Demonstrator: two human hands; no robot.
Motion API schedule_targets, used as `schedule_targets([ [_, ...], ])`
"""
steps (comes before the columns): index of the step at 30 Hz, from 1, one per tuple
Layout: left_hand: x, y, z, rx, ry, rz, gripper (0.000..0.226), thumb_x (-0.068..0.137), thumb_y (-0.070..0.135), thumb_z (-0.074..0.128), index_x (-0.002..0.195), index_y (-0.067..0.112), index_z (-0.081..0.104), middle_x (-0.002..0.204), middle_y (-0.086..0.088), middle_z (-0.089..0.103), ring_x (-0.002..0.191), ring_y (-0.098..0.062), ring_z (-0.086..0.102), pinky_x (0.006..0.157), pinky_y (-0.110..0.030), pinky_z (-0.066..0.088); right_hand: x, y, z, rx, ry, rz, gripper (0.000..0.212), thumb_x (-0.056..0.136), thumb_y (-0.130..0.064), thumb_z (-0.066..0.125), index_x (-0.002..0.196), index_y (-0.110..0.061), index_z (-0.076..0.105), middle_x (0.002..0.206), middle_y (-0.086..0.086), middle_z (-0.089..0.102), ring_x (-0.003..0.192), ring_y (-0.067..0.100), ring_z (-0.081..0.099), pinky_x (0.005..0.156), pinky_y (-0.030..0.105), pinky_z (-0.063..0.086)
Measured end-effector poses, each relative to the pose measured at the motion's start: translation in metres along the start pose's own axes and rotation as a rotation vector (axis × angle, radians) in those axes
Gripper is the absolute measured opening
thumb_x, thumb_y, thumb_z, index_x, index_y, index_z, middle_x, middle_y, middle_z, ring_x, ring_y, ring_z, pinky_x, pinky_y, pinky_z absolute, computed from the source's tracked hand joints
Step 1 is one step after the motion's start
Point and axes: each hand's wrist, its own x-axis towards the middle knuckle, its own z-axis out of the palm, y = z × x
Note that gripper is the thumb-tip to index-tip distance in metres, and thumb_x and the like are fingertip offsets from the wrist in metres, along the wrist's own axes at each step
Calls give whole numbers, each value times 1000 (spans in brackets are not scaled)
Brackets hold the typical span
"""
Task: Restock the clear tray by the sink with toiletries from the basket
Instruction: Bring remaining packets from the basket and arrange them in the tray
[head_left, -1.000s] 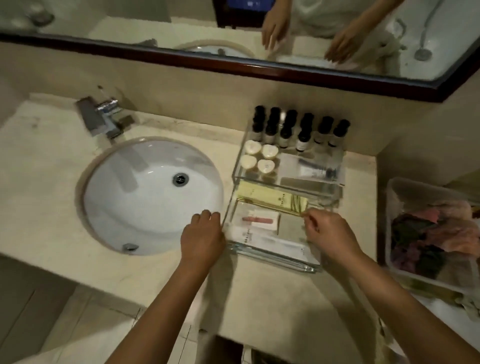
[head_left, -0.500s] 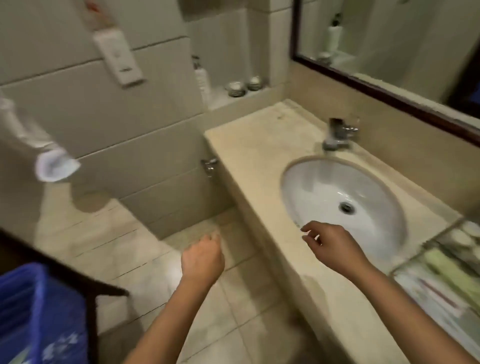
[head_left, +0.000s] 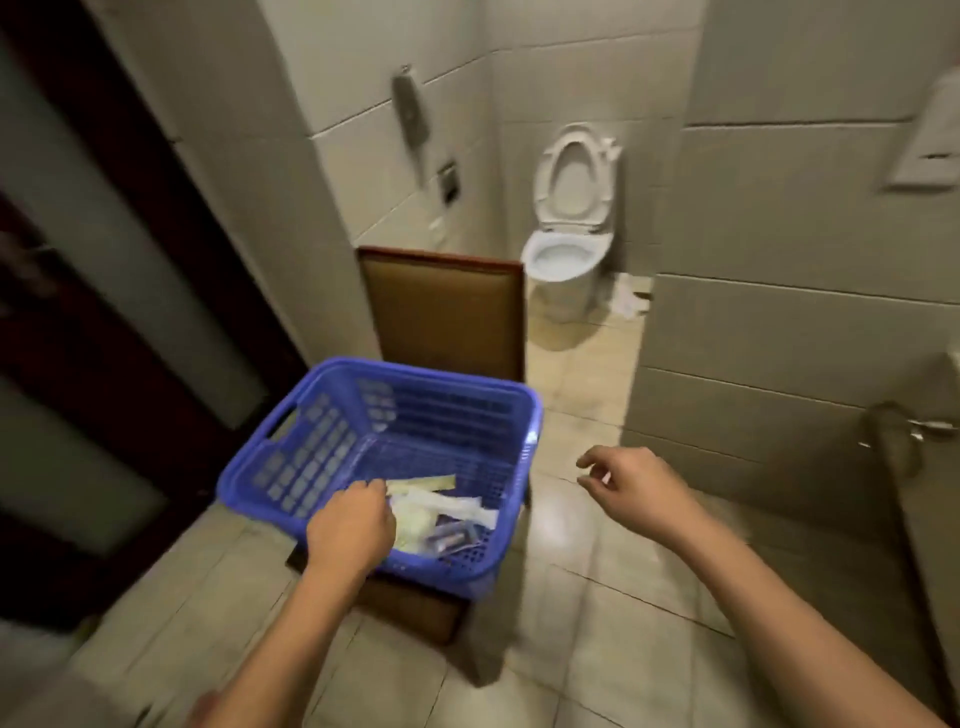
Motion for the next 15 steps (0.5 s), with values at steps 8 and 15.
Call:
schedule_targets([
  [8, 25, -85, 48, -121, -142, -230, 26, 93, 27, 40, 115, 23, 54, 119, 0, 58, 109, -22, 57, 82, -34, 48, 113, -63, 67, -77, -215, -165, 26, 93, -26, 52, 117, -21, 60, 103, -1, 69, 94, 19, 62, 79, 31, 49],
  [15, 120, -88, 84, -170, -375, -291, 28, 93, 24, 37, 116, 18, 54, 124, -3, 56, 111, -26, 56, 84, -34, 48, 229, -63, 114, -112, -426, -177, 24, 95, -26, 49, 116, -20, 58, 102, -4, 66, 95, 18, 62, 77, 32, 50],
])
